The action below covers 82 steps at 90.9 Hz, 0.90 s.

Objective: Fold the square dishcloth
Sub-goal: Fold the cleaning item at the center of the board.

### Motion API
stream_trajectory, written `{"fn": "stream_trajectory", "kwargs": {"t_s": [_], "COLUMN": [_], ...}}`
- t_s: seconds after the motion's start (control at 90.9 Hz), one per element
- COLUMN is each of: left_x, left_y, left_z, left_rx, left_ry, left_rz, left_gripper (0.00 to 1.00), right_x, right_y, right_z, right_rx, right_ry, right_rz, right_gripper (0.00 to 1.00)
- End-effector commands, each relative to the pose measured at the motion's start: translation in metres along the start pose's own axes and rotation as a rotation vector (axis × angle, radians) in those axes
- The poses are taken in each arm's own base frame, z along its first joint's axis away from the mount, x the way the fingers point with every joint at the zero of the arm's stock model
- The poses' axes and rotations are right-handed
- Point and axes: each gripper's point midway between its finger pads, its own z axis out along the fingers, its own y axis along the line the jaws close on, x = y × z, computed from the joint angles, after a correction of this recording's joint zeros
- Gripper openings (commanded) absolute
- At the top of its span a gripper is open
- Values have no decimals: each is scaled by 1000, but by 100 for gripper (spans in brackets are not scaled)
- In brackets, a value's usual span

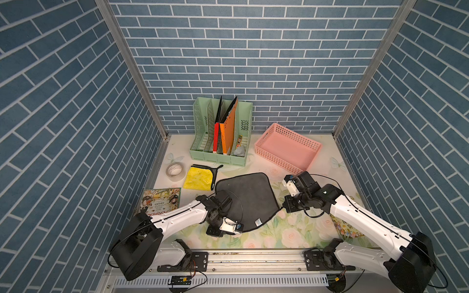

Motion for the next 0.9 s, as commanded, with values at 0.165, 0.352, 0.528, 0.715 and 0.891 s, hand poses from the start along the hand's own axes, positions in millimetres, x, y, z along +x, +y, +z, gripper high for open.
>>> {"fn": "stream_trajectory", "kwargs": {"t_s": [0.165, 0.352, 0.528, 0.715, 0.891], "left_x": [-12, -12, 14, 34, 60], "left_y": [-27, 9, 58, 95, 110], "left_z": [-19, -45, -74, -91, -83], "left_rx": [109, 10, -98, -177, -236], "left_ry": [-42, -163, -225, -271, -192], "left_rz": [-17, -148, -287, -393, -436], "left_gripper": [0, 0, 0, 0, 0], "right_x": [5, -1, -48, -115, -154], "right_y": [-2, -1, 0, -4, -10], "right_z": [-32, -39, -27, -28, -3], "right_rx": [36, 45, 74, 75, 73], "right_ry": [-10, -24, -51, -147, -165], "right_rz": [13, -9, -54, -72, -78], "right_gripper": [0, 0, 0, 0, 0]}}
